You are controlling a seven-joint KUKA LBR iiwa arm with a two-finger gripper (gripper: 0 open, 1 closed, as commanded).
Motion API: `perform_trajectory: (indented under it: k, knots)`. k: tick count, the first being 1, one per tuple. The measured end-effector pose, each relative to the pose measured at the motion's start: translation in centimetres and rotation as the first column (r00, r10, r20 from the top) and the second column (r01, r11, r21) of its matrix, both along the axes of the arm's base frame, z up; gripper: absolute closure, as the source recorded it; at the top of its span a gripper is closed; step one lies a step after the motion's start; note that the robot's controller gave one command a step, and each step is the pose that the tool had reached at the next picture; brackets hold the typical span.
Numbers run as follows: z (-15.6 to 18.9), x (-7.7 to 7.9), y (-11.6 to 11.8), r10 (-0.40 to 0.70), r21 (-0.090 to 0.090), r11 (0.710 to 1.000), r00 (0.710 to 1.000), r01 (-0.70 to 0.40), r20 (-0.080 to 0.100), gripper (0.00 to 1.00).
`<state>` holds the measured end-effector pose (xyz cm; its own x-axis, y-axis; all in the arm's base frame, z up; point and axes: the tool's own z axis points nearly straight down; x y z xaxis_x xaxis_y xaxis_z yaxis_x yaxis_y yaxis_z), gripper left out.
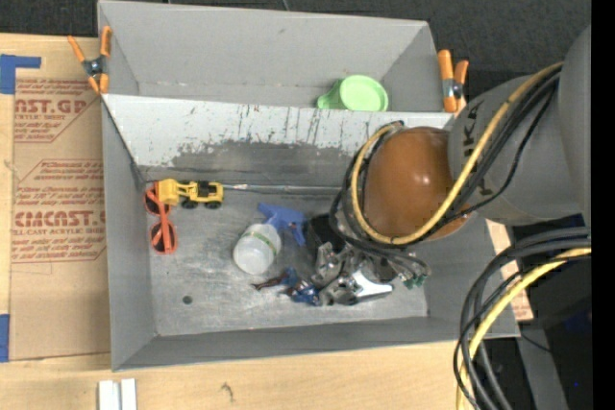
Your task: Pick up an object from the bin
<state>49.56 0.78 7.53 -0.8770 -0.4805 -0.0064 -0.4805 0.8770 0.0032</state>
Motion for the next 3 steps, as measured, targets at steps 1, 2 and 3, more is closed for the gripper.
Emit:
perform_trajectory:
  k: [1, 2, 3]
  knots:
    - [0.00, 0.00, 0.00, 0.000, 0.000, 1.000, 1.000, 0.000, 0.000, 1.00]
    - [0.50, -0.63, -0.13, -0.042, -0.003, 0.999, 0.999, 0.042, -0.002, 1.00]
    - [0.72, -0.80, -0.14, -0.054, -0.004, 0.999, 0.999, 0.054, -0.004, 1.00]
